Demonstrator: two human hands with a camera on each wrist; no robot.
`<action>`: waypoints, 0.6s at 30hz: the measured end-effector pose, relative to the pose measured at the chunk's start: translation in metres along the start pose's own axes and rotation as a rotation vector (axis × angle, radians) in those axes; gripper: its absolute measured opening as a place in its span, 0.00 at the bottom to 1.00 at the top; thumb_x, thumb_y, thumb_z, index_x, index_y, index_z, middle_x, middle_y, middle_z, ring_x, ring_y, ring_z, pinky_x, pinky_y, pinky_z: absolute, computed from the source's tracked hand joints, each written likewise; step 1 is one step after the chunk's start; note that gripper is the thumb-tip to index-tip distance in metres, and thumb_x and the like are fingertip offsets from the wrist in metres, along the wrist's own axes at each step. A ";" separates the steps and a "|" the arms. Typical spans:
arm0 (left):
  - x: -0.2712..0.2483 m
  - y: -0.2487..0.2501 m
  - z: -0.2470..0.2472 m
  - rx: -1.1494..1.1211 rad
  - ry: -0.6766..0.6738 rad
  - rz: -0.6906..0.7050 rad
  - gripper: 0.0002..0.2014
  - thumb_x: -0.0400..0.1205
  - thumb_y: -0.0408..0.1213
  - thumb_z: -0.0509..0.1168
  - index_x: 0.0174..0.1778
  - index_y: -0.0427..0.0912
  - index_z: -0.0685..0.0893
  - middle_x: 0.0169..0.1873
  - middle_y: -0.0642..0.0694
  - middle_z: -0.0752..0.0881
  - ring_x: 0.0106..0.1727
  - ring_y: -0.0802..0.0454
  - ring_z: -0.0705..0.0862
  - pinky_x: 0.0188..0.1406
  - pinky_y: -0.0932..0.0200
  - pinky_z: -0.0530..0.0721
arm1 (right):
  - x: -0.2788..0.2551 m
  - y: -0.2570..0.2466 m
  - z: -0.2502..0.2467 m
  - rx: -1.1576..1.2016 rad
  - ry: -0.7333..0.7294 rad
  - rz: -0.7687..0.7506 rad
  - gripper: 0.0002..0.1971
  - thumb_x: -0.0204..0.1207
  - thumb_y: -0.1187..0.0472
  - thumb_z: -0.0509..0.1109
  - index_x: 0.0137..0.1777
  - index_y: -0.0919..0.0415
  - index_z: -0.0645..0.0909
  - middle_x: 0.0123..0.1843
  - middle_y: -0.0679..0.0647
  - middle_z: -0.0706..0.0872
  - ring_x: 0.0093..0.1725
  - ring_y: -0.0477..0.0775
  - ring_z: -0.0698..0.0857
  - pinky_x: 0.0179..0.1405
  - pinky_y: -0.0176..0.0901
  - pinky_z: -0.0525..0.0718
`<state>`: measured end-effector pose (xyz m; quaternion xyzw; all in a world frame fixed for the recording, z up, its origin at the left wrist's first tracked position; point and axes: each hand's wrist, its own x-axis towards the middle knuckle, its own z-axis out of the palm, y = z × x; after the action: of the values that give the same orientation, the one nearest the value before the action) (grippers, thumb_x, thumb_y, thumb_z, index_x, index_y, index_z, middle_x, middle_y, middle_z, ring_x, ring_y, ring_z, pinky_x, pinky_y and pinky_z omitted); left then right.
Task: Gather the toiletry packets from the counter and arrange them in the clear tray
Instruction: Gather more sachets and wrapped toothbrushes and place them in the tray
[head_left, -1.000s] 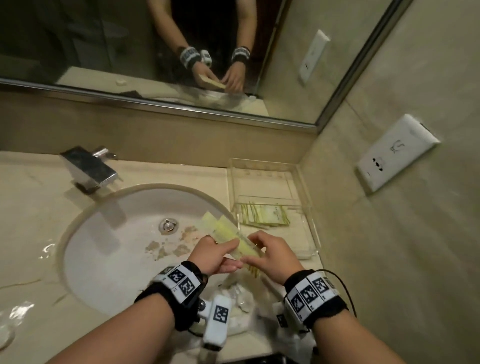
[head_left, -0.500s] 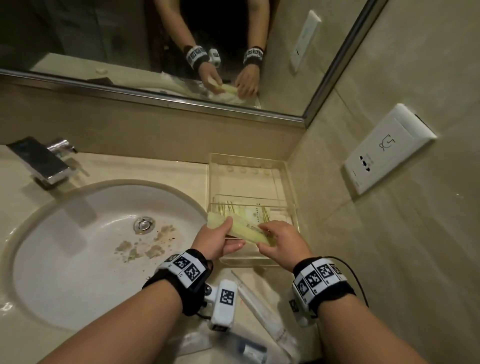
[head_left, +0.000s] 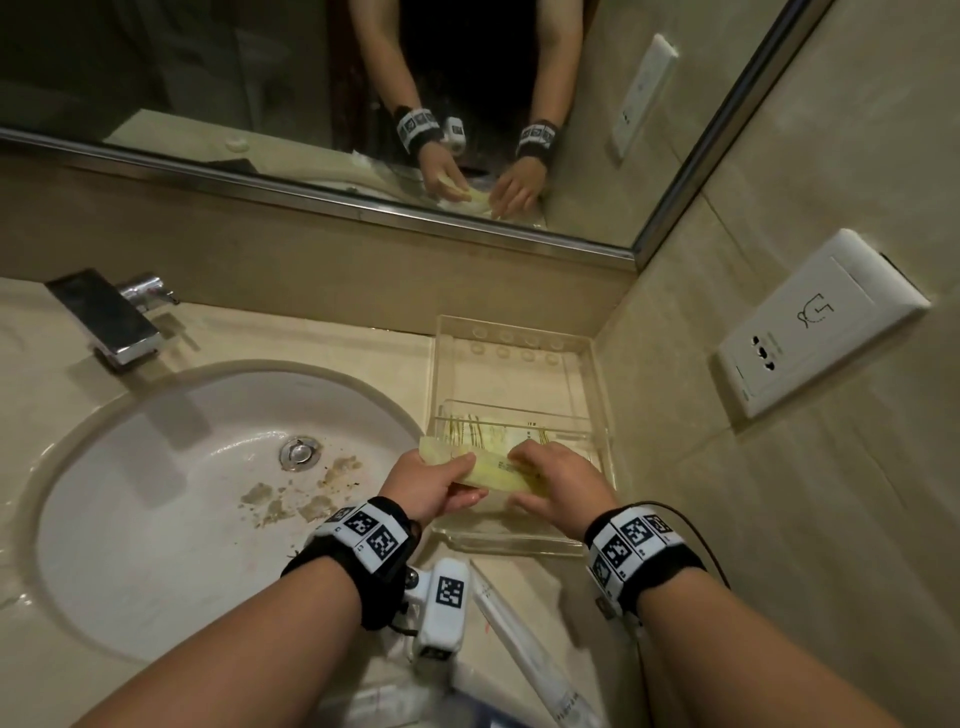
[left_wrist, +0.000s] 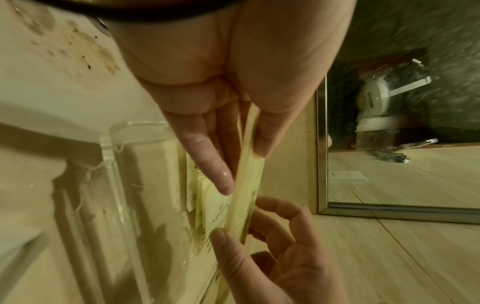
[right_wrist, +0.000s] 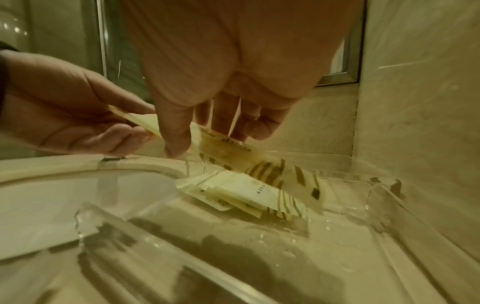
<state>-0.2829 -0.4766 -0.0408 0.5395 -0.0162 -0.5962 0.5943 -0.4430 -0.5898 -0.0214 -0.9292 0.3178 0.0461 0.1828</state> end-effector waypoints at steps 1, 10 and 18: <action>0.003 0.000 0.000 0.006 0.000 -0.011 0.12 0.78 0.30 0.72 0.51 0.25 0.84 0.41 0.27 0.90 0.38 0.39 0.91 0.35 0.58 0.91 | 0.003 0.002 0.001 -0.020 -0.016 -0.002 0.23 0.73 0.48 0.74 0.66 0.48 0.74 0.58 0.53 0.83 0.55 0.54 0.83 0.56 0.49 0.83; 0.027 0.002 0.010 0.243 0.118 0.093 0.13 0.79 0.29 0.70 0.57 0.34 0.78 0.38 0.38 0.88 0.40 0.38 0.87 0.54 0.43 0.87 | 0.021 0.032 0.006 -0.081 -0.014 0.057 0.21 0.76 0.54 0.71 0.67 0.51 0.74 0.60 0.57 0.83 0.55 0.56 0.82 0.57 0.50 0.83; 0.021 -0.004 0.014 0.514 0.083 0.104 0.22 0.80 0.33 0.68 0.70 0.39 0.73 0.44 0.42 0.85 0.40 0.44 0.88 0.53 0.44 0.89 | 0.025 0.057 0.015 -0.151 0.061 0.132 0.19 0.76 0.59 0.70 0.66 0.58 0.76 0.58 0.59 0.86 0.60 0.61 0.80 0.57 0.50 0.79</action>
<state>-0.2892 -0.4995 -0.0507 0.6952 -0.1702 -0.5186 0.4677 -0.4578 -0.6405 -0.0580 -0.9184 0.3792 0.0536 0.0991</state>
